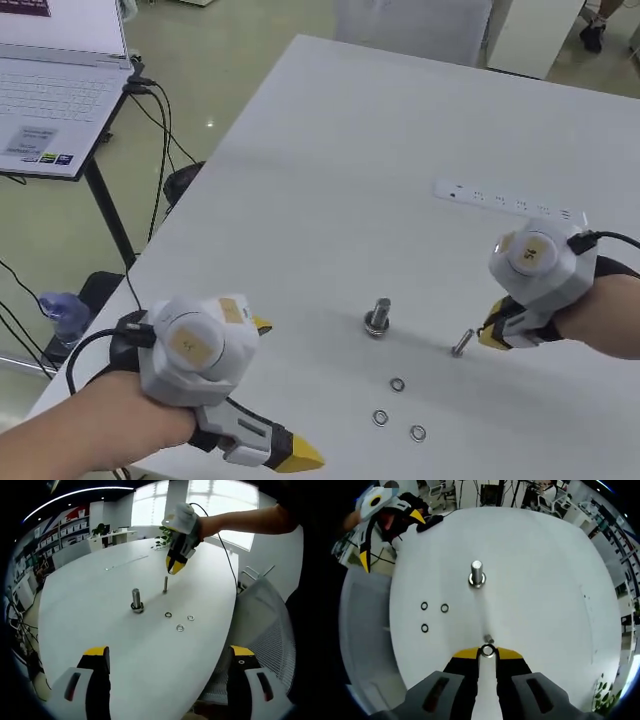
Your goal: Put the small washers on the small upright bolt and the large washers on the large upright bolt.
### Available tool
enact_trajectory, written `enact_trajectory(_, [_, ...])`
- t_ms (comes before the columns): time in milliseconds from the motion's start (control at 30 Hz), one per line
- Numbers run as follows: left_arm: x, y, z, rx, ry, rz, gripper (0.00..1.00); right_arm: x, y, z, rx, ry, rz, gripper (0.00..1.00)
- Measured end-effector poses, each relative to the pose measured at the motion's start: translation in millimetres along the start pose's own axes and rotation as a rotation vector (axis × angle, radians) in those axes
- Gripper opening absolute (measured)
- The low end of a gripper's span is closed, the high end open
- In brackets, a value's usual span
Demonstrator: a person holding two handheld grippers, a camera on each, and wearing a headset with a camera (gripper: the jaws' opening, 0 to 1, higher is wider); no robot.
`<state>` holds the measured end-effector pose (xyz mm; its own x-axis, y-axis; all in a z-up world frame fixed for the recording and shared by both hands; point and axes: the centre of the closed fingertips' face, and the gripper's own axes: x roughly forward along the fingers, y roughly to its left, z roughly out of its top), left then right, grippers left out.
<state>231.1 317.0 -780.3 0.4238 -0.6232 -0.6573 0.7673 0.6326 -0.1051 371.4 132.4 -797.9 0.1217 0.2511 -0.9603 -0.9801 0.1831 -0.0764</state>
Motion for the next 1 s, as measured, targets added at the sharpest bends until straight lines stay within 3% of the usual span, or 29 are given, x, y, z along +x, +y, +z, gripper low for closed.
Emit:
enact_trajectory(200, [-0.2, 4.3, -0.2, -0.005, 0.0, 0.0, 0.99, 6.8, -4.3, 6.2, -0.009, 0.008, 0.003, 0.12])
enact_trajectory(1000, [0.2, 0.0, -3.8, -0.02, 0.002, -0.007, 0.98, 24.6, -8.6, -0.3, -0.018, 0.046, 0.02, 0.12])
